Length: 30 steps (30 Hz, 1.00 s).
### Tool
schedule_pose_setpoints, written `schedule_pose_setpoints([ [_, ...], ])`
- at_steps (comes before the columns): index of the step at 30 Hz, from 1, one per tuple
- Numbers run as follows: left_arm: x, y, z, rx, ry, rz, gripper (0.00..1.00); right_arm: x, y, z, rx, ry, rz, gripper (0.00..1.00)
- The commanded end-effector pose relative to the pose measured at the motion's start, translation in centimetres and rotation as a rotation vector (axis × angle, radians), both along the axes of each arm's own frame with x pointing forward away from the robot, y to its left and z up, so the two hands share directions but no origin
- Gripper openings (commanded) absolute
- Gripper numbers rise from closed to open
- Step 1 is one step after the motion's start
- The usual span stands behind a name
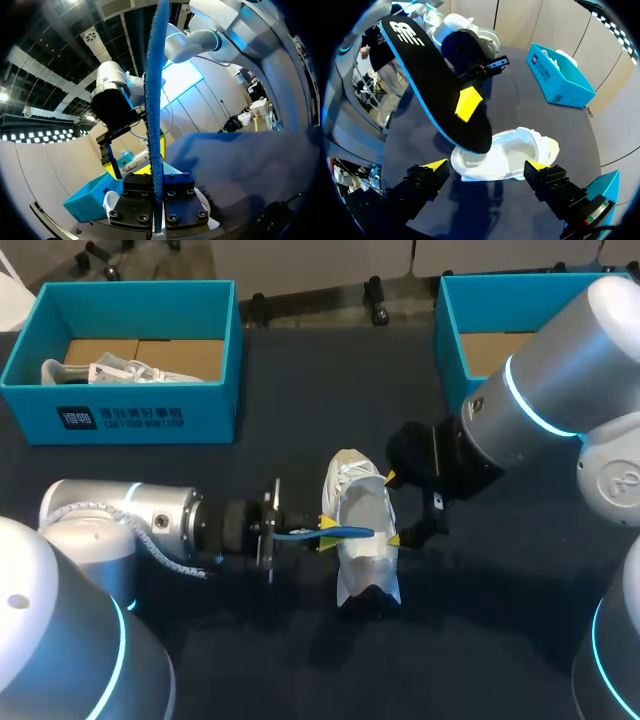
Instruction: Take the shoe out of the shoebox, open the shoe tongue, remove and reinsert the insole, then place the shoe into the shoebox
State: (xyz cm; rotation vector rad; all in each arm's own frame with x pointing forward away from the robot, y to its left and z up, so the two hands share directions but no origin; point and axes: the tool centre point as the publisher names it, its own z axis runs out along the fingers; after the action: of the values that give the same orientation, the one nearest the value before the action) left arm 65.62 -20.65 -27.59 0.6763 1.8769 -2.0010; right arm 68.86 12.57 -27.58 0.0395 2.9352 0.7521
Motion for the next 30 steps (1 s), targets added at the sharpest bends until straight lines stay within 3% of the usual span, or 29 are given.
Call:
schedule_pose_setpoints([
  [1,0.4,-0.6,-0.3,0.000,-0.006,0.003,0.00,-0.1,0.1,-0.1,0.000,-0.002,-0.001,1.00],
  [17,0.7,0.0,-1.5,0.031,-0.015,0.013,0.00,-0.1,0.1,-0.1,0.000,-0.002,-0.001,1.00],
  [30,0.6,0.2,-0.6,0.023,-0.013,0.003,0.00,-0.1,0.1,-0.1,0.000,-0.002,-0.001,1.00],
])
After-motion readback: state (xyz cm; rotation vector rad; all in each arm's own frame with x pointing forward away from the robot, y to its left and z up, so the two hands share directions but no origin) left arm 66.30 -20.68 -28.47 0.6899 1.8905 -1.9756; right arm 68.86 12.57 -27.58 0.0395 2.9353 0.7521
